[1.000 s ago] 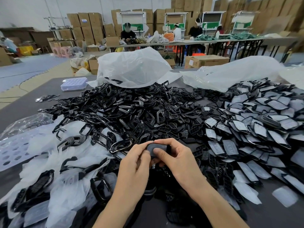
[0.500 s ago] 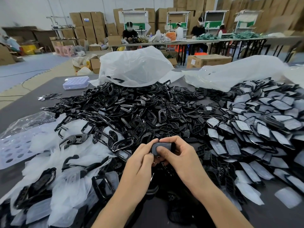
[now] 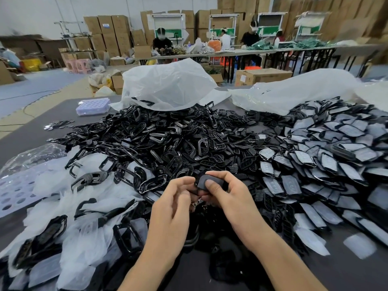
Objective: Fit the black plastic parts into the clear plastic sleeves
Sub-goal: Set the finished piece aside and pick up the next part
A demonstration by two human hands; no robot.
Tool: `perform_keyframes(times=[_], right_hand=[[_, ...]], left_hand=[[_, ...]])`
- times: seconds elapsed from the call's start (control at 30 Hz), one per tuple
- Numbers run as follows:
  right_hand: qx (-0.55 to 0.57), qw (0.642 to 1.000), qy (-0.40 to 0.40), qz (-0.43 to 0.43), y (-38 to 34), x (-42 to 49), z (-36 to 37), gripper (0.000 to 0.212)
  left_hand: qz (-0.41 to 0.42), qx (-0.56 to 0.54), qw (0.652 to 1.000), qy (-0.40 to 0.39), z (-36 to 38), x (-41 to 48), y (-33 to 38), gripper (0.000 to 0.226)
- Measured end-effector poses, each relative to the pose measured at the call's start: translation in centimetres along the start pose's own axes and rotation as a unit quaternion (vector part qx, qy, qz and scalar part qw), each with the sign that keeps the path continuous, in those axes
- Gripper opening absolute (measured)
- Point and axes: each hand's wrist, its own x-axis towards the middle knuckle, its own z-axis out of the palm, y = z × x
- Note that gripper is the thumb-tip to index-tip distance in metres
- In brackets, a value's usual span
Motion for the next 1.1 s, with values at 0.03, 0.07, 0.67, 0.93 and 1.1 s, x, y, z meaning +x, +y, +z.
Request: perform_keyframes(times=[0.03,0.07,0.67,0.93,1.1], right_hand=[[0.023,1.0,0.008,0.007,0.0,0.0,0.0,0.015],[0.045,0.999,0.014,0.013,0.1,0.0,0.0,0.014],[0.022,1.0,0.014,-0.003,0.5,0.1,0.3,0.013],[-0.045,0.998,0.025,-0.041,0.3,-0.2,0.3,0.014],[-0.087,0.994,0.017,-0.058,0.2,-0.4,0.5,0.013]], left_hand=[[0.011,0.019,1.0,-0.006,0.1,0.0,0.0,0.034],[0.025,0.042,0.999,-0.013,0.1,-0.1,0.1,0.033],[-0.043,-0.047,0.998,-0.007,-0.2,0.1,0.5,0.039],[-0.026,-0.007,1.0,0.0,-0.1,0.2,0.5,0.03],[-0.025,0.002,1.0,0.0,-0.1,0.2,0.4,0.024]])
